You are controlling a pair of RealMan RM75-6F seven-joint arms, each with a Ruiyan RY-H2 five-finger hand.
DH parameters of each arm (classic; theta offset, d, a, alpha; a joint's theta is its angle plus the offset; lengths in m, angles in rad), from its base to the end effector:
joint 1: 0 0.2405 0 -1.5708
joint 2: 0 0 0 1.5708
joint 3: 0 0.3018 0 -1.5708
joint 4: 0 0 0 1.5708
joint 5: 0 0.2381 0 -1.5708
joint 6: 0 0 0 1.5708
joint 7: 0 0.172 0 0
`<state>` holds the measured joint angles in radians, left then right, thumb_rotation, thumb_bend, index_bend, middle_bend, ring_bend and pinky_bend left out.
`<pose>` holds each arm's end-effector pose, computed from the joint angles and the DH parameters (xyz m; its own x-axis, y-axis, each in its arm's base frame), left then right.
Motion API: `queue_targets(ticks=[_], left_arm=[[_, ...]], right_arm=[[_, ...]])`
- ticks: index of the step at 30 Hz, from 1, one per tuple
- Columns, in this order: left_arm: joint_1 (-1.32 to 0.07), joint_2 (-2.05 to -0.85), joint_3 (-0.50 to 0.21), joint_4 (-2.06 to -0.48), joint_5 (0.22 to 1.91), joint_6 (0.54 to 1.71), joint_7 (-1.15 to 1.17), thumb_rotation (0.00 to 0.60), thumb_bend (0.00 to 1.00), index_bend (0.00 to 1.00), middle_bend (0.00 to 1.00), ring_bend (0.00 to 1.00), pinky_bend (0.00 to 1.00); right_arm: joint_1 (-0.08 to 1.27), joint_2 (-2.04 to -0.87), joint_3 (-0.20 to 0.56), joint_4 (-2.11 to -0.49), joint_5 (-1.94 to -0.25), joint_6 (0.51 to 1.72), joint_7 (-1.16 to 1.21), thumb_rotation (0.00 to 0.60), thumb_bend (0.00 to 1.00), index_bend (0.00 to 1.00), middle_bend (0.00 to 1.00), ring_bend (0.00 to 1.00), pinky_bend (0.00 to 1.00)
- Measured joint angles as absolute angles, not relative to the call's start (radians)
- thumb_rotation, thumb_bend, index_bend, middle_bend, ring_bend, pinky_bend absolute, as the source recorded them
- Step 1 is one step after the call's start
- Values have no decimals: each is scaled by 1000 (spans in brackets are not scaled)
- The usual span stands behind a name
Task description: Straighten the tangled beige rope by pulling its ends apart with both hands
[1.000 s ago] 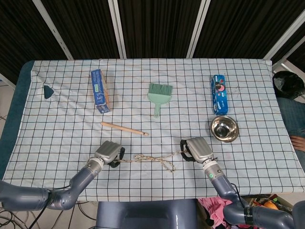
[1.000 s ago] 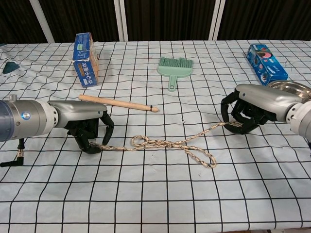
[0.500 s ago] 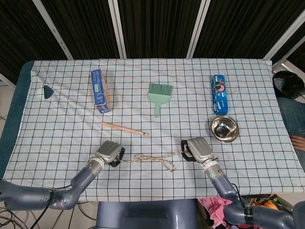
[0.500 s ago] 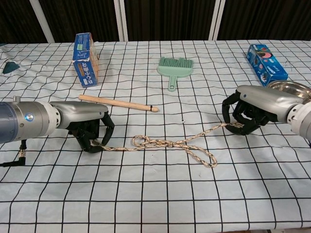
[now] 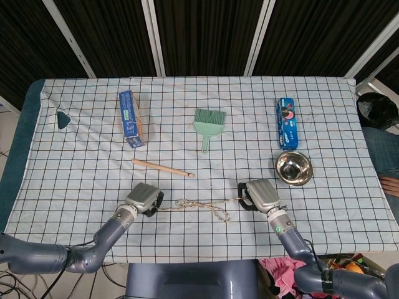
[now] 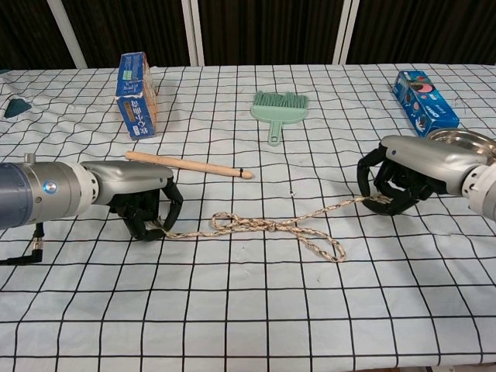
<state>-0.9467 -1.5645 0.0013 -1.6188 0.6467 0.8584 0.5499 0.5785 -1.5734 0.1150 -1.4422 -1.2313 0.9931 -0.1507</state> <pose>-0.1652 0.3628 -0.1123 0.5201 0.5676 0.6383 0.8535 -0.3739 -0.3630 -0.2334 -0.3579 -0.0659 0.3071 -0.3495 0.8852 -0.9361 -0.2785 0.2148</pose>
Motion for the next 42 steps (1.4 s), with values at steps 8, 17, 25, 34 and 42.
queue_targets(ticks=[8,17,25,34,42], left_arm=[[-947,-1563,-4,-1617,652,871,552,600,489,627,1000,924,828],[-943,-1532,-19,-1642,671,905,550,600,504,635,1000,925,833],[-917,-1436,-32,-1677,692,949,527,600,504,635,1000,925,833],[-856,-1240,-50,-1751,756,954,408,600,503,635,1000,925,833],[-782,-1127,-27,-1741,839,908,293,600,504,635,1000,925,833]], right_arm=[[573,-1556,119,-1459,-1236,1002,-148,600,473,651,856,1000,935],[565,-1524,120,-1484,-1239,1013,-154,600,478,655,857,1000,935],[544,-1449,114,-1516,-1237,1024,-156,600,477,656,860,1000,936],[497,-1321,100,-1533,-1220,1035,-121,600,477,657,859,1000,935],[457,-1256,84,-1509,-1205,1028,-65,600,477,658,860,1000,935]])
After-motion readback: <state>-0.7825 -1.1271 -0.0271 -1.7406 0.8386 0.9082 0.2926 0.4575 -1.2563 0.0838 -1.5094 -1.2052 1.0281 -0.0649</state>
